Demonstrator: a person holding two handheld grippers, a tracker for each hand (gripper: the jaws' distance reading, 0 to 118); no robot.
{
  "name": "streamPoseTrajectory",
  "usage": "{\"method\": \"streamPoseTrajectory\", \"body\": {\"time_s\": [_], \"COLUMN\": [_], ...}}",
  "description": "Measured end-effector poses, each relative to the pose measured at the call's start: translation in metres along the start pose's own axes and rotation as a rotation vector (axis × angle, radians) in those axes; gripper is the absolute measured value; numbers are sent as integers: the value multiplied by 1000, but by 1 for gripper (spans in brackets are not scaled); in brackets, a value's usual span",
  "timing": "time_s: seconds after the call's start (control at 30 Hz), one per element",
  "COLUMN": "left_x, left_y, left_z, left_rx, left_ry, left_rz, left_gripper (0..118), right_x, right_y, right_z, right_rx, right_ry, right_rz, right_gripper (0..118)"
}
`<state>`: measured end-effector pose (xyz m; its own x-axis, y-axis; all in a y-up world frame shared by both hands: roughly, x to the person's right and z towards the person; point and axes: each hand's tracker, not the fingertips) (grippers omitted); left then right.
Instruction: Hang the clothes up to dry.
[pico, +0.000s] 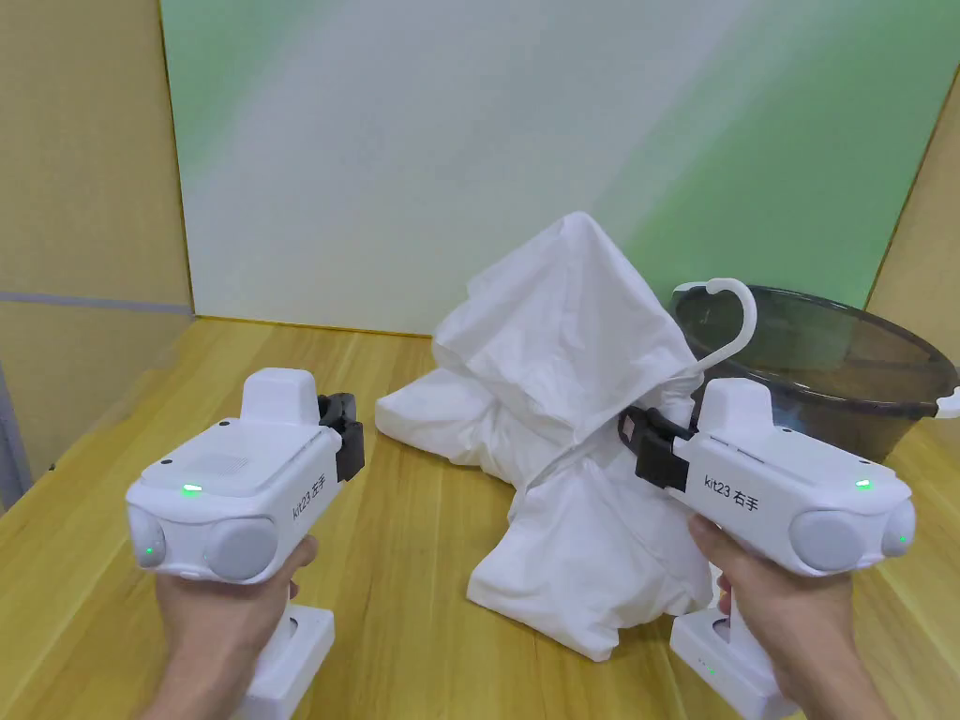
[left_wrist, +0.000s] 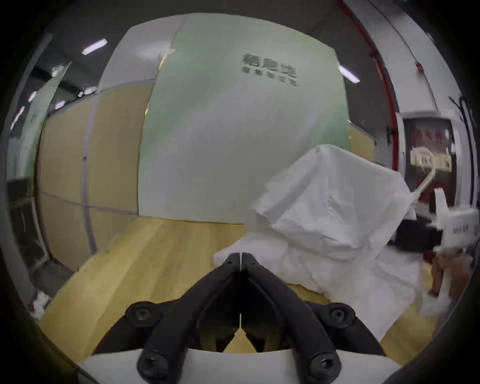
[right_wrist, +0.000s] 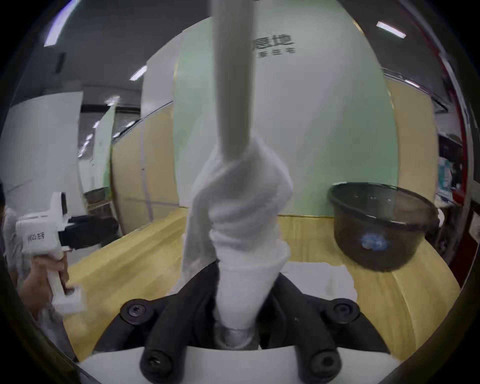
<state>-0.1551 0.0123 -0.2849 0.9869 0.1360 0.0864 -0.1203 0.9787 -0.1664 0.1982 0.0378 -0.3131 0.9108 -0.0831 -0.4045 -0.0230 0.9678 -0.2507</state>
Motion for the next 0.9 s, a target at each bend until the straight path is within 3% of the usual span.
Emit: {"method": "streamPoseTrajectory", "body": {"time_s": [0.1, 0.13, 0.2, 0.3, 0.43, 0.53, 0.63, 0.73, 0.77, 0.8, 0.9], "left_x": [6, 4, 2, -3, 6, 0, -5, -8, -7, -6, -6], "left_y": [-11, -14, -6, 6, 16, 18, 25, 39, 38, 42, 51], "left_z": [-13, -18, -26, -45, -44, -48, -47, -33, -33, -29, -20], "left_rx": [108, 93, 37, -65, -47, -31, -5, -16, -18, -12, -50], "left_ry": [175, 237, 212, 130, 134, 91, -28, -322, -432, -498, -714], "left_rz": [-149, -101, -8, 98, -81, -35, -49, -53, -64, -165, -146], "left_gripper": [0, 0, 0, 0, 0, 0, 0, 0, 0, 0, 0], "right_x": [0, 2, 8, 24, 27, 38, 46, 66, 60, 50, 46], "right_y": [-6, -6, -9, -12, 2, 13, 20, 25, 28, 31, 36], "right_z": [-22, -30, -44, -69, -68, -68, -61, -68, -54, -36, -20], "right_rx": [-32, -41, -69, -76, -92, -113, -93, -111, -101, -101, -81], "right_ry": [-66, -73, -138, -148, -142, -122, -15, 160, 223, 283, 434], "right_rz": [42, 42, 19, 19, 74, 60, 40, 74, 103, 106, 124], "right_gripper": [6, 6, 6, 6, 6, 6, 6, 6, 6, 6, 6]}}
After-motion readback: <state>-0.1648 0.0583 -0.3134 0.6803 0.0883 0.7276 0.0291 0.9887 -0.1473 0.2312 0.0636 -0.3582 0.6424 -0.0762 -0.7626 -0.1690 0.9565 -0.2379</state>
